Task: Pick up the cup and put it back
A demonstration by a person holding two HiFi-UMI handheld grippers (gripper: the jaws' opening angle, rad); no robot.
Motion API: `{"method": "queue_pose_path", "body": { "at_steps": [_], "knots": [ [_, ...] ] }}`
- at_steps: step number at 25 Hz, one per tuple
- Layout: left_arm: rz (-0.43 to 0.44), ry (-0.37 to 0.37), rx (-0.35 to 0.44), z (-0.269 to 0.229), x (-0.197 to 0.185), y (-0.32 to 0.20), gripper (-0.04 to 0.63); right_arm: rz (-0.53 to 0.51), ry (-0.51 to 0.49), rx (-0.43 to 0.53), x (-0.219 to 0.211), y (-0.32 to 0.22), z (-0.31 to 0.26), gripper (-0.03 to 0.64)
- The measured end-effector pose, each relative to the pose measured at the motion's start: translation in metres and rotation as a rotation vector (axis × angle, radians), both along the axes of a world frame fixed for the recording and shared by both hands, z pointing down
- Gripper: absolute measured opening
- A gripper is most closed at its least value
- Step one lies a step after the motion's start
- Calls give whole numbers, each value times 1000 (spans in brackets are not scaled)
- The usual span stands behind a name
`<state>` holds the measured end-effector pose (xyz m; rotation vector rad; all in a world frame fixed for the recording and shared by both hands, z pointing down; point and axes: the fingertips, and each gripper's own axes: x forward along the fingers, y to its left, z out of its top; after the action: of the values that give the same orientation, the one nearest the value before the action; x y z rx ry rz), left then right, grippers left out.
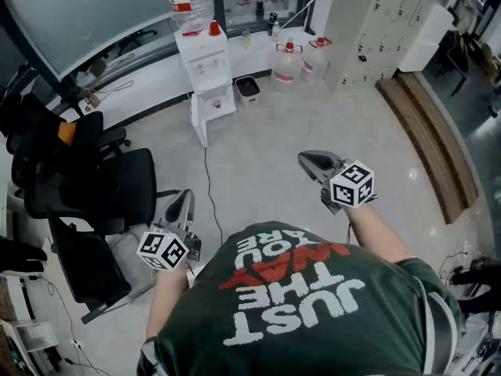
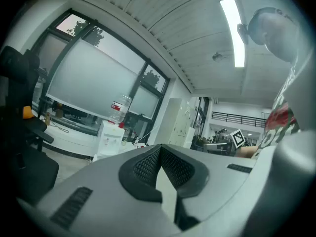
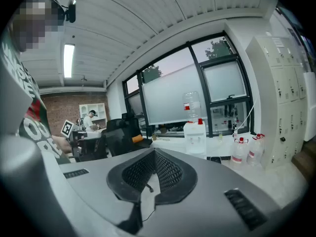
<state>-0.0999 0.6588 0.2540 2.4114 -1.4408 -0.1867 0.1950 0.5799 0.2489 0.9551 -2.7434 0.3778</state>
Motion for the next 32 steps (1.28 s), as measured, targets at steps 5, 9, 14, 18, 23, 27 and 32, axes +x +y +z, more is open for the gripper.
{"method": "queue_pose_path", "body": {
  "at_steps": [5,9,14,18,23,27,32],
  "knots": [
    [0,-2,3,-3,-1,-3,6,-1,6,8,-3,-3,-3,32],
    [3,-3,5,-5,3,-7,6,-5,5,12,-1,-7,-6,32],
    [2,-2,-4,-4,9,-9,6,-1,-13,8,5,-9,-8,32],
    [-3,-5,-4,-8,22,-15,6,-5,-26,9,18,-10,-13,32],
    [-10,8,-5,-13,60,-30,6,-24,-12,19,54,-12,-22,32],
    [-1,33,-5,-12,106,-42,6,-33,-9,14,99,-8,-22,32],
    [8,53,-19,-7,160,-52,6,-20,1,0,160,-11,-12,33]
  ]
}}
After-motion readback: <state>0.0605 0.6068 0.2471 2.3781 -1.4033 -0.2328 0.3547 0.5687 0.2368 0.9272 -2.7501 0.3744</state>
